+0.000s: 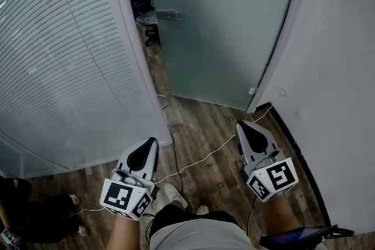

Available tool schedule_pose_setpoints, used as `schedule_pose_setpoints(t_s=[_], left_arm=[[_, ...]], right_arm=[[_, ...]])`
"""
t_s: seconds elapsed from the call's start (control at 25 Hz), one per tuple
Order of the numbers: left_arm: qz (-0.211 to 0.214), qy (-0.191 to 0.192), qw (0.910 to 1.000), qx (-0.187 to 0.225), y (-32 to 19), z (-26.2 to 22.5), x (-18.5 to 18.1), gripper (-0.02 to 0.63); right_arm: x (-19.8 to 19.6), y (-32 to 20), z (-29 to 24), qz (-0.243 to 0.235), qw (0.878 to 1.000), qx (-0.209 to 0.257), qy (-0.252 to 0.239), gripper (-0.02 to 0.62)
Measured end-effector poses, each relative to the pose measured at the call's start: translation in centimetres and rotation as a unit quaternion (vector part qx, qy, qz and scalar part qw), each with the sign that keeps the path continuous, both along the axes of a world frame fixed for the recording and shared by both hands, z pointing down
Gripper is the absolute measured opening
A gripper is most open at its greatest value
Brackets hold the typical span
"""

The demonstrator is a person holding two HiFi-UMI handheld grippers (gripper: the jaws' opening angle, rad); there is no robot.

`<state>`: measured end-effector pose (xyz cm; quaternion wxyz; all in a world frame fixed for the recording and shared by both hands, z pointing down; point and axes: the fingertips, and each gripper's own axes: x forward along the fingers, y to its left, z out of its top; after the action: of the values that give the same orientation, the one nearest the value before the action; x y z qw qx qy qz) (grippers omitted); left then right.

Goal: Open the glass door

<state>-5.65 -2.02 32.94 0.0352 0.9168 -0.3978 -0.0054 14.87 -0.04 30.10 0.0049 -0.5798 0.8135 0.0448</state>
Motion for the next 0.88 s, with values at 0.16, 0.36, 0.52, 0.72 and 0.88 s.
schedule_pose_setpoints(t_s=[0.16, 0.36, 0.52, 0.72, 0.88], left_arm=[[0.009, 0.001, 0.9999, -0.006, 1.9, -0.8, 0.6, 0.0], [0.016, 0.004, 0.9999, 0.004, 3.0, -2.2, 0.4, 0.0], [0.026, 0.01, 0.9996, 0.008, 3.1, -2.3, -0.1, 0.0], [0.025, 0.015, 0.9993, 0.022, 3.4, -0.9, -2.7, 0.0], [0.024, 0.026, 0.999, 0.025, 2.9, -1.0, -6.0, 0.0]], right_arm=[[0.8, 2.3, -0.5, 0.011, 1.0, 0.002, -0.017, 0.002], [0.5, 4.1, -0.6, 0.02, 0.999, -0.001, -0.025, 0.002], [-0.4, 4.9, -0.9, 0.033, 0.999, 0.001, -0.009, 0.0], [-2.4, 5.3, 0.3, 0.043, 0.999, 0.0, -0.003, 0.0], [-5.3, 5.4, -0.2, 0.047, 0.999, 0.005, 0.003, 0.0]])
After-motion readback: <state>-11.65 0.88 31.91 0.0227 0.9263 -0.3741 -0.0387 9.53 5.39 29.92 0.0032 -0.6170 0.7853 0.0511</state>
